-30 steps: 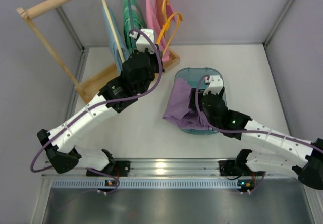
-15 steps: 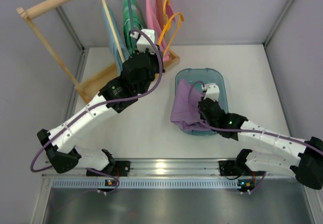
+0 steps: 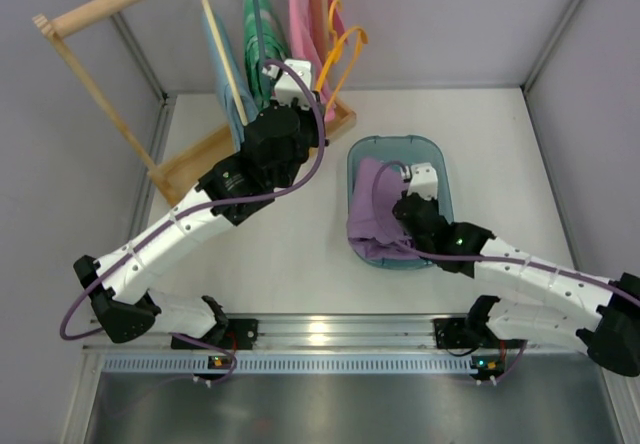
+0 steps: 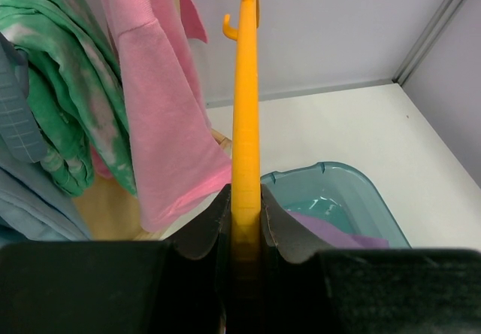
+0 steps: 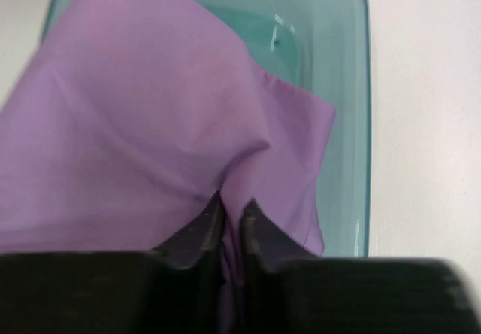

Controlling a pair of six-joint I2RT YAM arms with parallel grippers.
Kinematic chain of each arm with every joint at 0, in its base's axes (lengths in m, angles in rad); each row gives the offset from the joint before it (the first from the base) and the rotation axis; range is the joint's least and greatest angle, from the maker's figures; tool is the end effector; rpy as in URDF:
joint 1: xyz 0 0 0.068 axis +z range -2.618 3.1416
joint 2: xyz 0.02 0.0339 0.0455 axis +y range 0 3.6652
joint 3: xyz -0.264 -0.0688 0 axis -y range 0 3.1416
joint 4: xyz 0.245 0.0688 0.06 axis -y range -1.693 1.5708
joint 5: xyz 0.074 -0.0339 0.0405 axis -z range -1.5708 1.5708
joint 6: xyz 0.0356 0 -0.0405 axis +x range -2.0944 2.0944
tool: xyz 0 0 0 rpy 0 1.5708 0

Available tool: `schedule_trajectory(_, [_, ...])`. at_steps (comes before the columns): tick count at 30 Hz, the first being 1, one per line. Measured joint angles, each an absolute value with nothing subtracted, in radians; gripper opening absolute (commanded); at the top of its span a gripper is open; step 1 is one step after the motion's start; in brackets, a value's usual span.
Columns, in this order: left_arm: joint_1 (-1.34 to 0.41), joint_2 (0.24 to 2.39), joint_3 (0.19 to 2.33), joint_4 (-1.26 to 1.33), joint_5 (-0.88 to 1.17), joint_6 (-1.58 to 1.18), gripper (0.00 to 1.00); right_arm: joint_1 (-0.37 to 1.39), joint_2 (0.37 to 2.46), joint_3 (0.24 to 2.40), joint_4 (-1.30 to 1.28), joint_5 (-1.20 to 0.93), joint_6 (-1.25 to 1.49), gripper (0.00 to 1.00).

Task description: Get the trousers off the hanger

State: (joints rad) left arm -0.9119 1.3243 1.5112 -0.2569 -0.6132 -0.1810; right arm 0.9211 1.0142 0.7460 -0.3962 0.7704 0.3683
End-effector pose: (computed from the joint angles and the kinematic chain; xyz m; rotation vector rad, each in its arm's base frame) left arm 0.1925 -0.2152 0.4668 0.1284 1.6335 -0.3363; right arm 0.1474 0.1530 0.2692 -0.1651 2.0230 -0.0625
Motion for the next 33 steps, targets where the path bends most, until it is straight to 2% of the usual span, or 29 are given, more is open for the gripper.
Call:
schedule_trajectory(1, [-0.913,1.324,1.511,-0.257,-0.613,-0.180,0.00,0.921,1.016,0.719,-0.400,0.765,0.389,0.31])
schedule_trajectory(2, [-0.915,1.324,1.511,-0.257,-0.613,-0.179,0.00,0.921,1.017,0.691,-0.405,0.756,0.406,0.62])
schedule_trajectory(5, [-0.922,1.324,1.511,-0.257,-0.613,-0.171,0.00,0.922,1.018,0.641,-0.433,0.702,0.434,0.85])
schedule_trajectory(8, [-0.938,1.324,1.511,-0.257,-0.619,-0.152,0.00,0.922,1.007,0.658,-0.477,0.664,0.452,0.92])
schedule_trajectory(10, [-0.962,1.325,1.511,-0.257,-0.640,-0.128,0.00,0.922,0.978,0.696,-0.508,0.641,0.460,0.92])
schedule_trajectory(17, [-1.107,1.346,1.550,-0.260,-0.759,-0.016,0.00,0.922,0.789,0.817,-0.429,0.517,0.417,0.78])
schedule_trajectory(19, [-1.137,1.346,1.563,-0.261,-0.786,0.009,0.00,0.922,0.816,0.841,-0.394,0.495,0.398,0.72])
schedule_trajectory(20, [-1.147,1.346,1.571,-0.262,-0.802,0.019,0.00,0.922,0.840,0.844,-0.377,0.493,0.392,0.65])
schedule_trajectory(25, [-1.182,1.322,1.586,-0.267,-0.910,0.046,0.00,0.922,0.996,0.756,-0.261,0.503,0.398,0.58])
schedule_trajectory(29, [-1.254,1.246,1.601,-0.296,-0.991,0.075,0.00,0.922,1.022,0.562,-0.193,0.516,0.435,0.57])
schedule_trajectory(30, [-1.276,1.228,1.614,-0.299,-1.003,0.081,0.00,0.922,1.032,0.533,-0.179,0.515,0.447,0.59])
schedule_trajectory(31, [-1.301,1.210,1.634,-0.301,-1.021,0.091,0.00,0.922,1.042,0.517,-0.168,0.516,0.455,0.67])
schedule_trajectory(33, [-1.361,1.176,1.678,-0.297,-1.060,0.114,0.00,0.921,1.069,0.503,-0.132,0.516,0.474,0.75])
